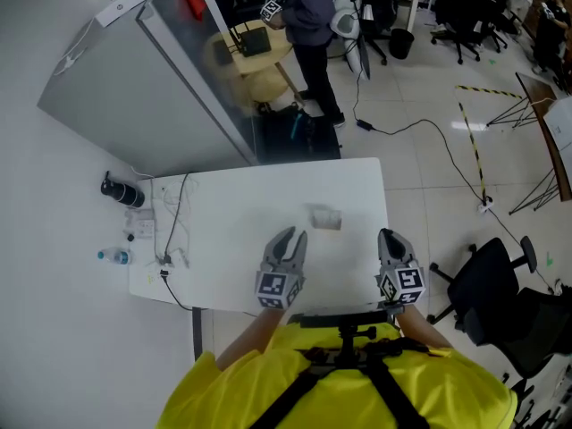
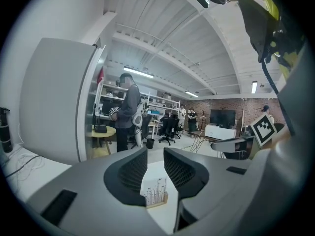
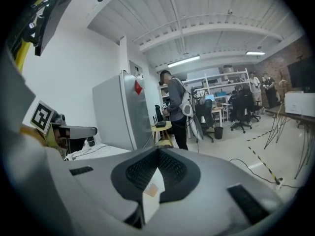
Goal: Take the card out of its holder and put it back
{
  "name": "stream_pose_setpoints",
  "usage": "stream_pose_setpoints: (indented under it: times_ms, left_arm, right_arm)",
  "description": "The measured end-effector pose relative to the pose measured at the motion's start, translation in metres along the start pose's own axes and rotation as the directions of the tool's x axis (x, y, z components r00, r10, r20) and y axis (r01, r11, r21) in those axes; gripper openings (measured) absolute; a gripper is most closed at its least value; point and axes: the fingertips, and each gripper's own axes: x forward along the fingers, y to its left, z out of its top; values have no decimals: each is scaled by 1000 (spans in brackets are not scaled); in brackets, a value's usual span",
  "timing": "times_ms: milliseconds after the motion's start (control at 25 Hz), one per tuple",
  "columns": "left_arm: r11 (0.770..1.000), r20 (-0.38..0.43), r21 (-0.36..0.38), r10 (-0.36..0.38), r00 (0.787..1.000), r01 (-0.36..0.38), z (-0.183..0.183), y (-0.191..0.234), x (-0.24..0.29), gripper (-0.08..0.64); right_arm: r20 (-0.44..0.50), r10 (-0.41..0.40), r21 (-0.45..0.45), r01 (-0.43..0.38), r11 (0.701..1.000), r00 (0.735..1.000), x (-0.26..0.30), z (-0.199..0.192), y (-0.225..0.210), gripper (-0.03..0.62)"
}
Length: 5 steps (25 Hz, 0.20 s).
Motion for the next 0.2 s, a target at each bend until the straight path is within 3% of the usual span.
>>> stream_pose_setpoints:
  times_ms: [200]
  left_arm:
    - [1000,5,0,12,1000,-12,-2,6,-2,96]
  right_arm:
    - [-17,1,-9,-1,1000,1000,2,-3,1,5]
